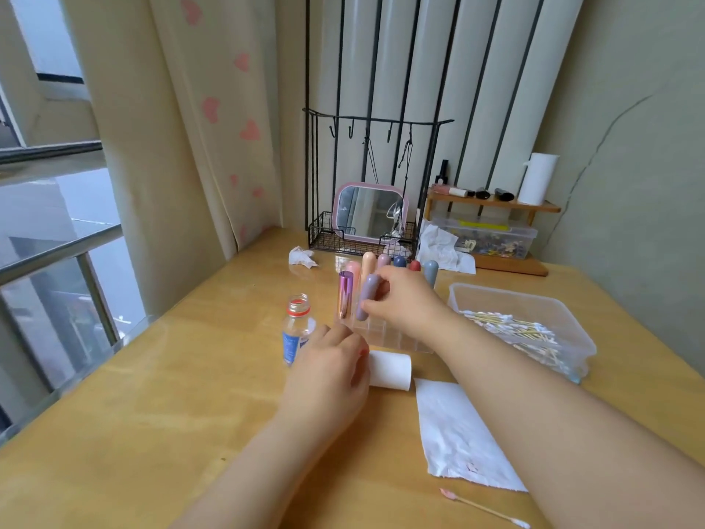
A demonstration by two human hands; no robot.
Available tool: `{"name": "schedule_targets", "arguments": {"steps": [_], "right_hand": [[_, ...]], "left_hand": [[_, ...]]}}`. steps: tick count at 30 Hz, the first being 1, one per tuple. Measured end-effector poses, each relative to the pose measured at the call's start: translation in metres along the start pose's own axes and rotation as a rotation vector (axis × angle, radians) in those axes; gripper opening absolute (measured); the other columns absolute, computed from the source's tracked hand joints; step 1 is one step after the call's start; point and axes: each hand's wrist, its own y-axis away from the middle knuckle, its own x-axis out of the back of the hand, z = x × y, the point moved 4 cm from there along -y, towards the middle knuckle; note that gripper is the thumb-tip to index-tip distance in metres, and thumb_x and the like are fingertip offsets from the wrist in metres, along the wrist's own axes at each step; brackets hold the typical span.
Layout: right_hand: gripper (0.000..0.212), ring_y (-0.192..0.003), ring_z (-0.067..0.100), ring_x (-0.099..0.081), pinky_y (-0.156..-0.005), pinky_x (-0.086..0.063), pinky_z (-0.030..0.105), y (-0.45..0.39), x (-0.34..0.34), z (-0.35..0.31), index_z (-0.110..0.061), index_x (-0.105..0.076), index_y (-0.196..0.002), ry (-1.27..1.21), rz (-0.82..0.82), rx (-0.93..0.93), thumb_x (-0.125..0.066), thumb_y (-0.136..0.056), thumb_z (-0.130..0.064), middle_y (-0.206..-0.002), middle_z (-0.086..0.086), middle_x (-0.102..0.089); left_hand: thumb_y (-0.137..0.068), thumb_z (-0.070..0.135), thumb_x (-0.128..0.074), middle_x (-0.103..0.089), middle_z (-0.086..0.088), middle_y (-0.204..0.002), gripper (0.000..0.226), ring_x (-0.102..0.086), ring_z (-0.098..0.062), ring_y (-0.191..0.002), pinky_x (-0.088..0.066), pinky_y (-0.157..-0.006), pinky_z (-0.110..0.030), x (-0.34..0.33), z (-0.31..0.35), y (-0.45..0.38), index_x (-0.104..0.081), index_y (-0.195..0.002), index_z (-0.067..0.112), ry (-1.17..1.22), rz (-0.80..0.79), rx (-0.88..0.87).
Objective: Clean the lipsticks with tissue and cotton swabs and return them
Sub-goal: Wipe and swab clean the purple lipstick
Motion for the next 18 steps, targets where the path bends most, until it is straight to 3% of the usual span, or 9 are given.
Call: {"name": "schedule_targets", "arguments": {"steps": [3,5,8,12,16,18], "right_hand": [[0.008,-0.078,0.016,-0.051,-0.059,-0.034,0.025,0.002,-0.007,0.001,-0.017,-0.064,-0.087,0.048,-0.033,0.022,-0.065,-0.079,-0.019,-0.074,-0.004,-0.057],[0.008,-0.074,0.016,-0.051,-0.053,-0.032,0.019,0.001,-0.014,0.004,-0.017,-0.065,-0.085,0.025,-0.054,0.025,-0.068,-0.078,-0.018,-0.065,-0.007,-0.052],[0.014,-0.075,0.017,-0.051,-0.056,-0.032,0.023,-0.001,-0.02,0.007,-0.017,-0.065,-0.089,0.021,-0.058,0.006,-0.072,-0.078,-0.022,-0.07,-0.003,-0.052],[0.02,-0.074,0.016,-0.048,-0.051,-0.027,0.02,-0.001,-0.021,0.01,-0.02,-0.059,-0.078,0.077,-0.088,0.025,-0.075,-0.077,-0.032,-0.067,-0.006,-0.047],[0.035,-0.077,0.012,-0.047,-0.052,-0.027,0.015,0.003,-0.013,0.012,-0.019,-0.065,-0.113,0.064,-0.084,0.067,-0.072,-0.082,-0.033,-0.075,-0.008,-0.05],[0.035,-0.077,0.01,-0.049,-0.058,-0.034,0.016,0.005,-0.002,0.011,-0.018,-0.063,-0.118,0.07,-0.064,0.091,-0.067,-0.086,-0.031,-0.08,-0.007,-0.054]], "left_hand": [[-0.08,0.025,-0.037,-0.06,0.0,-0.075,0.029,-0.05,-0.026,-0.068,-0.047,-0.061,-0.041,-0.004,-0.001,-0.003,-0.063,-0.073,0.013,-0.016,0.001,-0.031],[-0.08,0.025,-0.037,-0.06,0.0,-0.075,0.03,-0.051,-0.026,-0.068,-0.046,-0.061,-0.041,-0.005,-0.003,-0.004,-0.064,-0.074,0.013,-0.002,0.003,-0.035],[-0.078,0.025,-0.039,-0.06,0.0,-0.076,0.029,-0.054,-0.026,-0.067,-0.047,-0.062,-0.042,-0.005,-0.007,-0.004,-0.065,-0.077,0.012,0.024,0.005,-0.021],[-0.077,0.023,-0.04,-0.059,0.0,-0.075,0.028,-0.053,-0.026,-0.065,-0.043,-0.066,-0.037,-0.004,-0.009,-0.003,-0.065,-0.08,0.012,0.049,0.034,-0.009],[-0.078,0.024,-0.038,-0.059,-0.002,-0.075,0.03,-0.054,-0.028,-0.068,-0.049,-0.06,-0.043,-0.005,-0.007,-0.003,-0.065,-0.079,0.01,0.051,0.011,-0.017],[-0.077,0.025,-0.038,-0.06,-0.002,-0.075,0.031,-0.054,-0.028,-0.068,-0.049,-0.058,-0.043,-0.005,-0.007,-0.003,-0.065,-0.079,0.011,0.041,0.001,-0.02]]}}
